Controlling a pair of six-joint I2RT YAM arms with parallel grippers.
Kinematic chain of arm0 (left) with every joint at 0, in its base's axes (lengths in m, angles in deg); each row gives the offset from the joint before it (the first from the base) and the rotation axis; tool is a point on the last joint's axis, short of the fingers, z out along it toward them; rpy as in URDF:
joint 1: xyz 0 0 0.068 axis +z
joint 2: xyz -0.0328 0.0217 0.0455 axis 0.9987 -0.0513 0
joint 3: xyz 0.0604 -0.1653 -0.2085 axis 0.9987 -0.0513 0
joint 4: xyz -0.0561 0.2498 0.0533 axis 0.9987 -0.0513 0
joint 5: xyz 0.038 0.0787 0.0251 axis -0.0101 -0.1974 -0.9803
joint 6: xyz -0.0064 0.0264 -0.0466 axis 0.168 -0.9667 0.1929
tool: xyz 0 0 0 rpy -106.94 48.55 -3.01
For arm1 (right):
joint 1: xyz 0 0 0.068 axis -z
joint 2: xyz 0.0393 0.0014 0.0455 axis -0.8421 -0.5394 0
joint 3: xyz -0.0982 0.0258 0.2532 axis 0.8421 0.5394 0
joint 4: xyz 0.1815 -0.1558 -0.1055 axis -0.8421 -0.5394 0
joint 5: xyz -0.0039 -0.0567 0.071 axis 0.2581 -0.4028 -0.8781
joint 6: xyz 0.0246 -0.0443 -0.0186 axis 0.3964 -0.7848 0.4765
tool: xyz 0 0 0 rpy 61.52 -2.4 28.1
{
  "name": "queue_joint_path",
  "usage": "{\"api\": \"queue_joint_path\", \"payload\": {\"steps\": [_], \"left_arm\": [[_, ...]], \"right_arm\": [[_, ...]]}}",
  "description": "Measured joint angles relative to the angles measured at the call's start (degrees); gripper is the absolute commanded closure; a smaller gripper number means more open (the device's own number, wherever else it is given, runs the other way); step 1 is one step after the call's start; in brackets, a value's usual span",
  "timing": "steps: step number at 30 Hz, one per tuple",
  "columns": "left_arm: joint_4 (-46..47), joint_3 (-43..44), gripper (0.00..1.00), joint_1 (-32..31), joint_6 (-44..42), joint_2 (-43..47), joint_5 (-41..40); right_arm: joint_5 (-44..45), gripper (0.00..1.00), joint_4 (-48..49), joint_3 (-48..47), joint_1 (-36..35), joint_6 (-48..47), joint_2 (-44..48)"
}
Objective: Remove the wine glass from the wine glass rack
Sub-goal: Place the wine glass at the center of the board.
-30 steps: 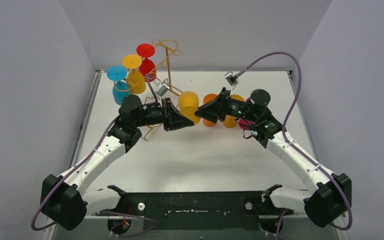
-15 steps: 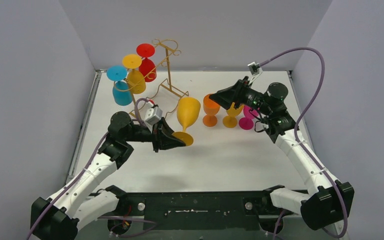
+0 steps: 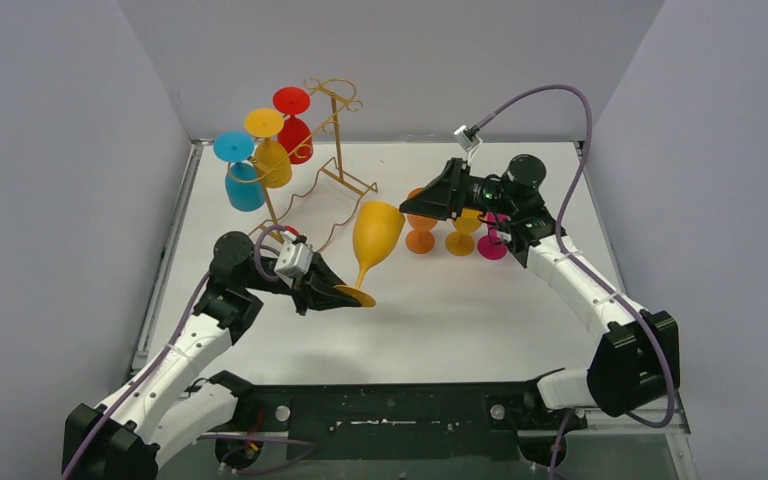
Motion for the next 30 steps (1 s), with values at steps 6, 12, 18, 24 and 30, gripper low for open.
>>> {"api": "queue_joint_path", "payload": {"steps": [6, 12, 18, 24, 30], "left_arm": [[0.0, 0.0, 1.0, 2.2, -1.2, -1.7, 5.7], [-1.2, 1.7, 1.0, 4.4, -3.2, -1.8, 10.9], [-3.6, 3.3, 1.0, 5.5, -5.7, -1.9, 14.3], [-4.4, 4.5, 1.0, 5.8, -6.4, -2.4, 15.7], [-4.7, 4.6, 1.0, 5.8, -6.4, -3.0, 15.7]], "right_arm": [[-5.4, 0.45, 2.6, -2.2, -2.9, 3.4, -3.1], [-9.0, 0.54, 4.0, -3.3, -4.5, 4.9, -4.0], [-11.5, 0.62, 5.2, -3.3, -4.5, 7.6, -4.0], [-14.1, 0.74, 12.1, -3.5, -4.6, 14.6, -6.1], [-15.9, 0.74, 21.4, -3.9, -4.7, 23.4, -9.5]]}}
